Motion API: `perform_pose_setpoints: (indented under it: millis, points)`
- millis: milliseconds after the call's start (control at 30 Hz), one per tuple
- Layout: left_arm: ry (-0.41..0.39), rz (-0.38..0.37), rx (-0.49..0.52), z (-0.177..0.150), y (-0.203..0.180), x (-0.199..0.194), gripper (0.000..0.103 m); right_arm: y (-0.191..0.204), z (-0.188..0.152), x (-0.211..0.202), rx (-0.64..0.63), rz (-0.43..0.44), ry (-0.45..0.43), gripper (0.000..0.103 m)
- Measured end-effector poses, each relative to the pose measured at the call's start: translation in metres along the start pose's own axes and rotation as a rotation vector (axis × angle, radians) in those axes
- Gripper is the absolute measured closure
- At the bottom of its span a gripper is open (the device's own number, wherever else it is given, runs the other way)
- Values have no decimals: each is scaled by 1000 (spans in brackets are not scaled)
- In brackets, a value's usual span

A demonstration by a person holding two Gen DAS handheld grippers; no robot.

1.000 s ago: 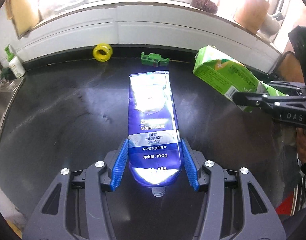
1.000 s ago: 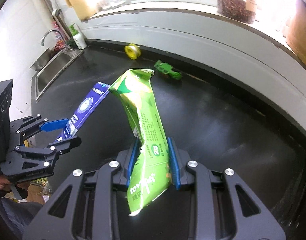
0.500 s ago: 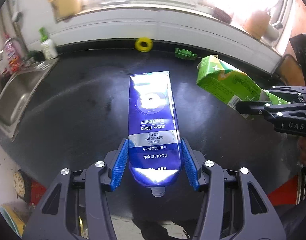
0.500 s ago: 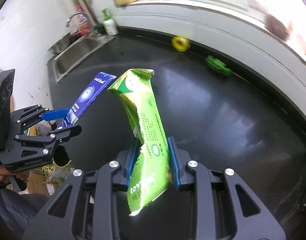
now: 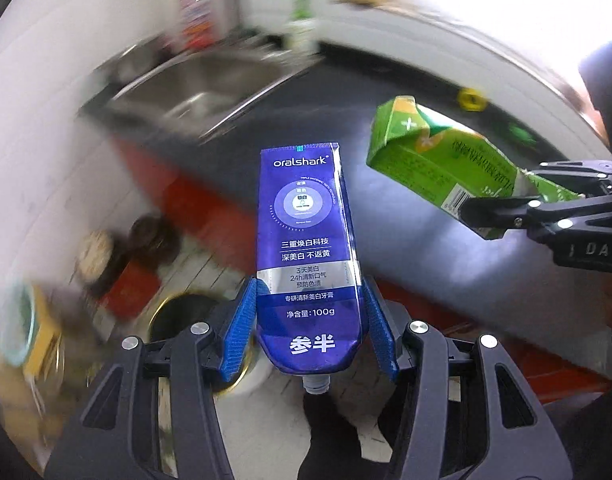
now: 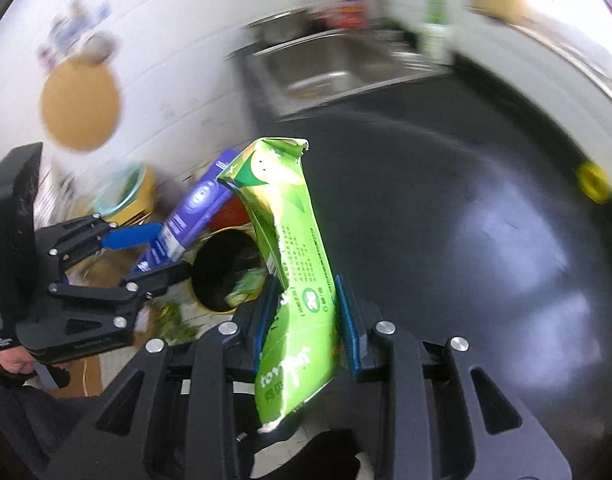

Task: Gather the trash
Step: 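Carry the toothpaste tube and juice box over the black bin, then open both tools to drop tube and juice box into the bin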

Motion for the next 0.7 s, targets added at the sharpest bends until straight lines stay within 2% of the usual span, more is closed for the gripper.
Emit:
perform_pose_setpoints:
  millis: [167,333,533,633,700]
  points:
    - [22,58,-151,-53,83,-6,52,102,21,55,-119,115,65,73]
    - [55,76,-257,-95,151,19,52,177,28,120,-164,171,170,73]
    - [65,65,-348,-118,195,57,52,221,34,199,-172,171,293,72]
    - [66,52,-372,-122,210,72,51,234,34,224,-190,157,323,70]
    - [64,34,-397,-123,217,81,51,237,37,238,-192,149,334,66]
Point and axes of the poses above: each gripper's, at about its wrist camera, not at the fingertips, and x roughly the way its jaws point, y to its left, z to its top, the point moved 9 cm from there along x, roughly the way its jaws point, and after that the axes turned 12 degrees about -z, right-handed, at the moved point
